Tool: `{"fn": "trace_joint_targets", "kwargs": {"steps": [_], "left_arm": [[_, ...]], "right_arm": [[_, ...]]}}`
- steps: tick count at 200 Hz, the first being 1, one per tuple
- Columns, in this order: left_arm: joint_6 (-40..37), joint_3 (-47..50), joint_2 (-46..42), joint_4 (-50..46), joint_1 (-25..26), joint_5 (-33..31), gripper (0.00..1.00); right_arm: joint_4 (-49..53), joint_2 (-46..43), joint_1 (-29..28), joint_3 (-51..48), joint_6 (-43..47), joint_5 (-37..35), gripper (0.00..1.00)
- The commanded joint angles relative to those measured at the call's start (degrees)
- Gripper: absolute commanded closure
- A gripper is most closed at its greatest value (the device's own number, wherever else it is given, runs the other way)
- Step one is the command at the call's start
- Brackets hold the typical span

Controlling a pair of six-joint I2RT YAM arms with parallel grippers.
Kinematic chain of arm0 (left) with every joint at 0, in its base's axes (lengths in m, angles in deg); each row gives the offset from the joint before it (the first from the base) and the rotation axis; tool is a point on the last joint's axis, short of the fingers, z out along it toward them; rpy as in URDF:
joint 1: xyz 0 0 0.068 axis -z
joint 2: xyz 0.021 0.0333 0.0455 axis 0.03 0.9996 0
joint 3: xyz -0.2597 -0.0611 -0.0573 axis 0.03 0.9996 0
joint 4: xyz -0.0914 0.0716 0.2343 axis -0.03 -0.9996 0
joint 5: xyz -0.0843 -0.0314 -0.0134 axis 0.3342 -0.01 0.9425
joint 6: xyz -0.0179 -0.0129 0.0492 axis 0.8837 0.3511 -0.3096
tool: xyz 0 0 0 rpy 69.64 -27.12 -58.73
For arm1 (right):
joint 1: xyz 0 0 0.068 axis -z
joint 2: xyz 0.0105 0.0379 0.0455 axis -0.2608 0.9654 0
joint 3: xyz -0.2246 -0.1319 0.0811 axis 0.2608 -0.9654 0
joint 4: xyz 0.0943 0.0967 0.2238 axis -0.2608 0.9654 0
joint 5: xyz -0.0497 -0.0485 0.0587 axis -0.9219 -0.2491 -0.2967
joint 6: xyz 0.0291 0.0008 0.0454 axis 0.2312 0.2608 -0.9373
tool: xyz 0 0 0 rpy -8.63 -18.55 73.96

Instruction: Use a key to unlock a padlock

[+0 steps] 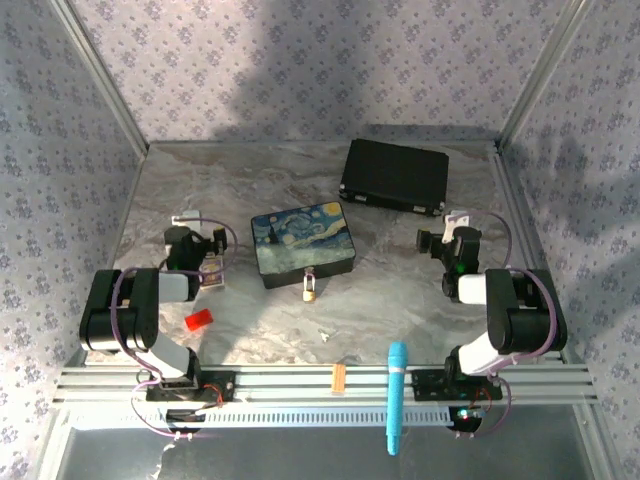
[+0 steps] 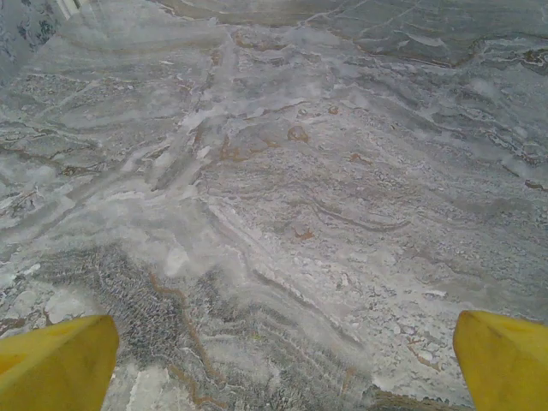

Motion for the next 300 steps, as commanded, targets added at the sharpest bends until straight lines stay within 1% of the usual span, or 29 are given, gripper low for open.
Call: {"fn": "trace_joint_targets", "kwargs": {"steps": [1,275,288,300], "left_arm": [[-0.42,-0.90,0.18,2.51,-0.32,1.23,0.00],[-0.31,-0.81,0.06,2.68,-0.45,1.24,0.00],[0.36,-1.37,-0.66,1.01,-0.41,-0.34,0.00],[0.40,-1.67,-3.37,-1.40,-0.43,-0.59,0.00]], "right_arm": [[-0.17,-0.14,0.41,1.27,0.74,0.25,0.01],[-0.39,-0.18,0.59,1.16,0.65,0.57,0.01],[-0.04,-0.89,0.55,1.07,0.61,0.74,0.01],[2.27,-2.96,0.41,1.57,0.87,0.79,0.01]]}}
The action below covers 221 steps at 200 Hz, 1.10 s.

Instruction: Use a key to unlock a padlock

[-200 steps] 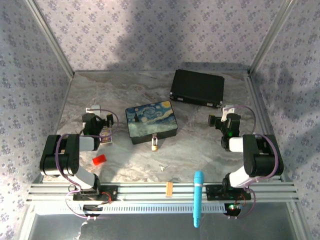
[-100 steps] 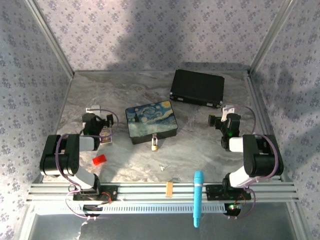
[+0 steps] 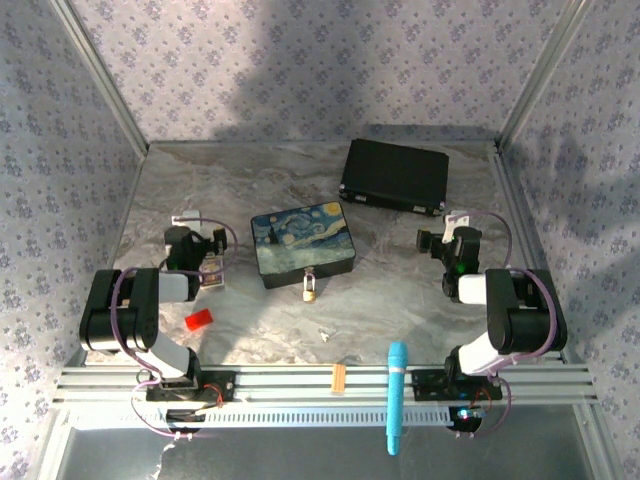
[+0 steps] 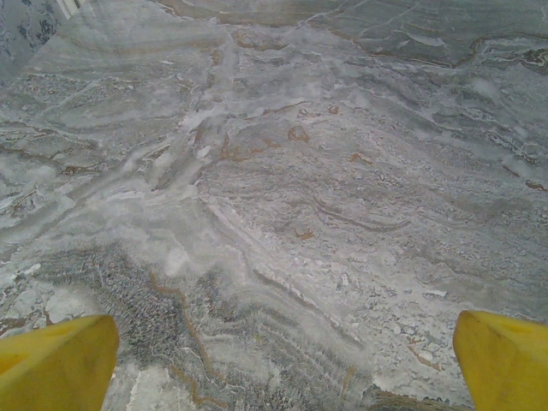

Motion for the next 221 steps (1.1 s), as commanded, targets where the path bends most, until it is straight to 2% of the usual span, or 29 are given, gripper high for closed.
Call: {"fn": "trace_joint_targets", "kwargs": {"steps": [1,42,53,66,79,92,106,115,130,142,160,176,202,221], "left_arm": [[0.43,-1.68,-3.61,-1.61,-0.46,-0.56,0.00],[3.17,-2.22,-15.55,-12.47,-0.41,-1.90,0.00],[7.14,-3.01,-19.02,-16.24,-0.49,-2.77,0.00],[12.50,-4.15,-23.21,-21.64,-0.45,-2.11,0.00],[22.58,-5.46,-27.86,-29.24,-0.44,-1.90,0.00],[28.71,-5.82,-31.89,-35.10,-0.41,2.08,0.00],[34.33,-5.66,-35.30,-39.10,-0.45,8.43,0.00],[37.38,-5.89,-36.48,-41.80,-0.42,13.50,0.00],[42.32,-6.65,-36.96,-48.31,0.19,20.72,0.00],[43.31,-7.18,-37.08,-53.19,2.37,24.76,0.00],[41.48,-9.07,-38.40,-62.66,8.82,23.28,0.00],[42.42,-8.85,-40.67,-66.62,14.33,21.45,0.01],[47.47,-5.86,-43.95,-66.79,20.30,22.65,0.03],[51.92,-3.26,-44.33,-63.06,24.82,23.91,0.04]], "right_arm": [[2.73,-3.16,0.30,1.61,0.89,0.62,0.01],[17.78,-14.65,-0.75,4.55,-0.41,2.04,0.01],[21.55,-17.23,-0.75,5.58,-3.50,3.52,0.01],[30.94,-19.63,-0.59,8.96,-8.25,6.54,0.01],[41.98,-20.19,-0.31,13.74,-14.15,9.68,0.01],[47.87,-19.45,-0.65,16.44,-15.10,17.22,0.01],[52.70,-19.68,-3.40,17.87,-16.05,19.58,0.01],[56.06,-20.44,-6.69,18.88,-15.90,19.40,0.01],[62.26,-22.31,-13.83,20.06,-16.27,13.47,0.01],[64.80,-23.49,-19.20,19.96,-18.17,11.20,0.02],[67.69,-24.00,-26.99,19.32,-22.66,7.82,0.04],[69.54,-23.54,-34.62,18.45,-26.85,4.28,0.07],[67.76,-22.84,-46.77,15.80,-35.49,1.55,0.16],[68.29,-21.81,-54.34,15.79,-40.55,-1.89,0.24]]}}
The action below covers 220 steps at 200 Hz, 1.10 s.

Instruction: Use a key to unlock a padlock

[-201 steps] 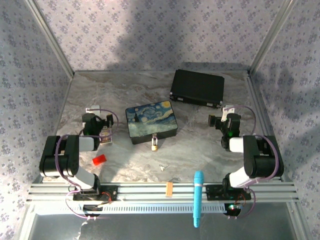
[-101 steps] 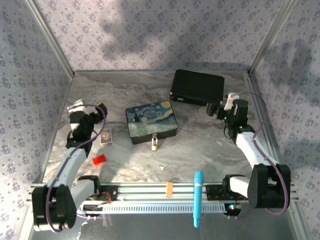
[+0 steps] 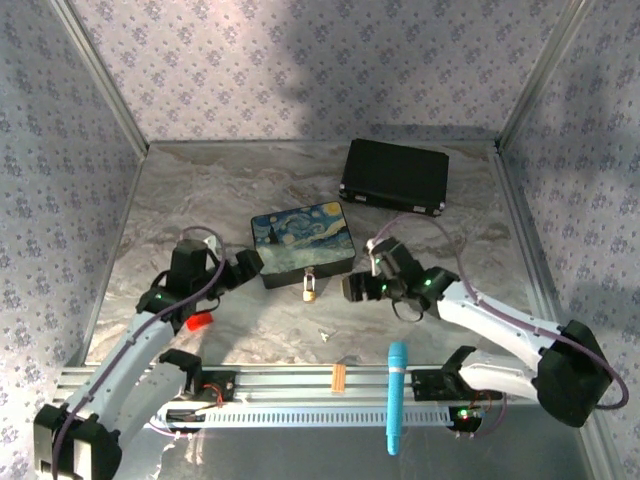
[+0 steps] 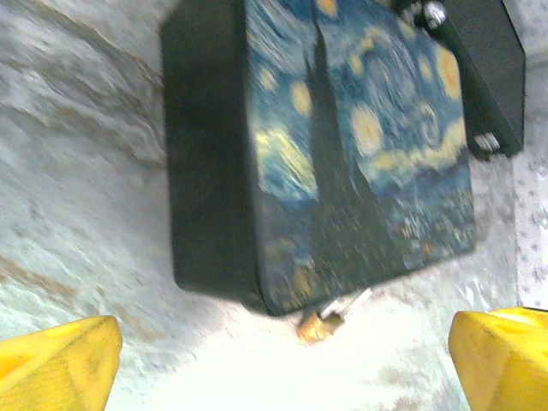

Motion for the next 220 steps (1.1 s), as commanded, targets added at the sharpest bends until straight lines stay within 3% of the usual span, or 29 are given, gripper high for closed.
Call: {"fn": "trace_joint_targets", "kwargs": {"steps": [1,31,77,142,220], "left_arm": [[6.84,2.68,-0.80,-0.15,4.58,2.62,0.04],[8.89,2.85,2.30,2.50,12.37,0.17,0.06],[11.13,2.64,5.59,5.47,17.29,-1.87,0.08],[11.82,3.48,5.73,5.29,19.66,-4.47,0.08],[12.28,4.25,5.74,5.89,20.22,-5.98,0.08]], "right_arm": [[3.47,1.18,-7.73,-0.68,-10.09,-6.47,0.24],[1.00,5.58,-15.84,-0.31,-15.03,-7.65,0.33],[-0.84,16.83,-23.65,4.56,-16.95,-8.52,0.42],[0.63,24.72,-25.77,8.37,-17.41,-8.51,0.58],[2.67,28.94,-28.30,9.14,-19.98,-9.23,0.67]]}}
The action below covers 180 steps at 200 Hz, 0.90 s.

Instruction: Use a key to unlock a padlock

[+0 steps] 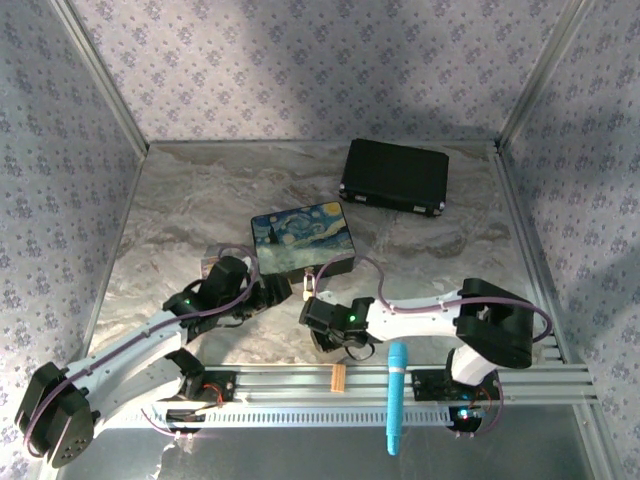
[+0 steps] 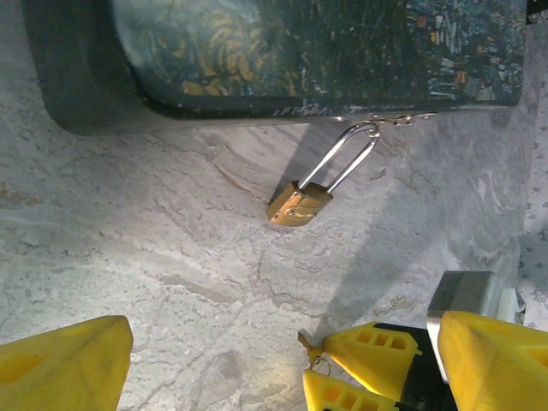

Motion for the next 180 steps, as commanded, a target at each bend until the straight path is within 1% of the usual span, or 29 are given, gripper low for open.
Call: {"fn": "trace_joint_targets", "kwargs": {"steps": [1,20,27,31,44,70,94,118,147,164,172,180], "left_arm": [[0.78,0.36,-0.02,1.13,0.46,-1.17,0.08],[0.94,0.28,-0.10,1.14,0.46,-1.12,0.08],[1.02,0.25,-0.17,1.27,0.53,-1.05,0.08],[1.06,0.21,-0.21,1.28,0.54,-1.08,0.08],[1.61,0.45,-0.52,2.62,0.79,-1.07,0.09],[3.60,2.70,-0.55,9.69,1.96,-0.79,0.13],[6.11,5.28,0.24,16.67,3.68,-0.97,0.17],[6.33,6.40,0.51,20.99,7.04,-4.63,0.22],[10.45,8.45,1.68,28.55,10.56,-8.60,0.31],[15.07,9.37,3.39,31.91,12.90,-11.44,0.35],[19.26,10.42,4.10,34.18,14.35,-13.54,0.38],[24.55,11.91,4.85,37.04,15.99,-16.04,0.38]], "right_arm": [[2.82,2.49,-0.86,0.88,-2.39,-0.58,0.68],[3.78,3.81,-0.89,2.09,-2.42,-0.14,0.82],[3.66,3.87,-1.14,2.08,-2.53,-0.01,0.84],[3.35,3.66,-1.21,1.96,-2.70,0.05,0.88],[1.78,2.69,-1.14,0.86,-3.03,0.57,0.93],[-2.89,-1.61,0.75,-2.61,-2.79,1.83,0.96],[-5.65,-6.08,3.62,-5.58,-2.35,4.89,0.97],[-9.05,-10.55,6.79,-8.48,-3.38,7.16,0.98],[-14.19,-14.74,10.79,-11.08,-5.55,10.06,0.98],[-16.69,-16.20,12.50,-11.96,-6.29,11.12,0.98],[-16.95,-16.76,13.09,-11.97,-6.47,11.27,0.98],[-17.54,-17.42,13.97,-12.05,-6.93,11.59,0.98]]}}
